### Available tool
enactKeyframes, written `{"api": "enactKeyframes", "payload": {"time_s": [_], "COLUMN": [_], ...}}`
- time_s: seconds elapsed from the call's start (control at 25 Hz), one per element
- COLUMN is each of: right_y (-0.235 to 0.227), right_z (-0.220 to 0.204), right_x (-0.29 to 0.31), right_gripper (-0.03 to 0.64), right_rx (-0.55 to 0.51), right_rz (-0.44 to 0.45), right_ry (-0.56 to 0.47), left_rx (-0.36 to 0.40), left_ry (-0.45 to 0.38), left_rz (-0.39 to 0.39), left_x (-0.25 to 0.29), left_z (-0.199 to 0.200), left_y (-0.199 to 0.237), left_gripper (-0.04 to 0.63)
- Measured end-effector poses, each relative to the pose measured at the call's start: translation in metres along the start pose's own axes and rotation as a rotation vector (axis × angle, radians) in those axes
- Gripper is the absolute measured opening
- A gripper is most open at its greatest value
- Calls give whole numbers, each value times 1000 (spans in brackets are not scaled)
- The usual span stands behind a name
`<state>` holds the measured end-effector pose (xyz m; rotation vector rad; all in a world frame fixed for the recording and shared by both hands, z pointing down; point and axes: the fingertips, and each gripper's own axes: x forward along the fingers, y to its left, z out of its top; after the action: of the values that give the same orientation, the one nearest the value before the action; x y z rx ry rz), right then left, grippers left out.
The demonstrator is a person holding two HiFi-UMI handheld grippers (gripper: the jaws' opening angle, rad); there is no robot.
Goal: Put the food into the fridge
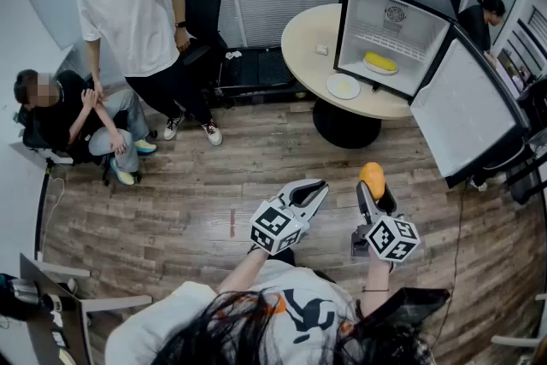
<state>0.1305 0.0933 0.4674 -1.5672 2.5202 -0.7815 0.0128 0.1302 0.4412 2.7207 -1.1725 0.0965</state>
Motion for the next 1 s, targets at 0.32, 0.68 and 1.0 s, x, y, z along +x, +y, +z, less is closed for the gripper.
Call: {"api": "enactKeyframes", "payload": {"time_s": [0.32,0.68,1.0], "right_y": [7,14,16], "right_z": [1,-1,-8], "right_x": [7,2,-11], "right_gripper": [299,299,299], "right_rx": [-57,-78,-90], "right_rz": [-25,-19,-4], "right_ry": [3,7,23], "left_rx": [-18,-19,-33], "left_ry": [-21,-16,-21], "left_rz": [-4,7,23], "left_x": [-4,-10,-14], "left_z": [5,1,-3], "left_y": [5,6,2], "left_gripper": [23,23,23]}}
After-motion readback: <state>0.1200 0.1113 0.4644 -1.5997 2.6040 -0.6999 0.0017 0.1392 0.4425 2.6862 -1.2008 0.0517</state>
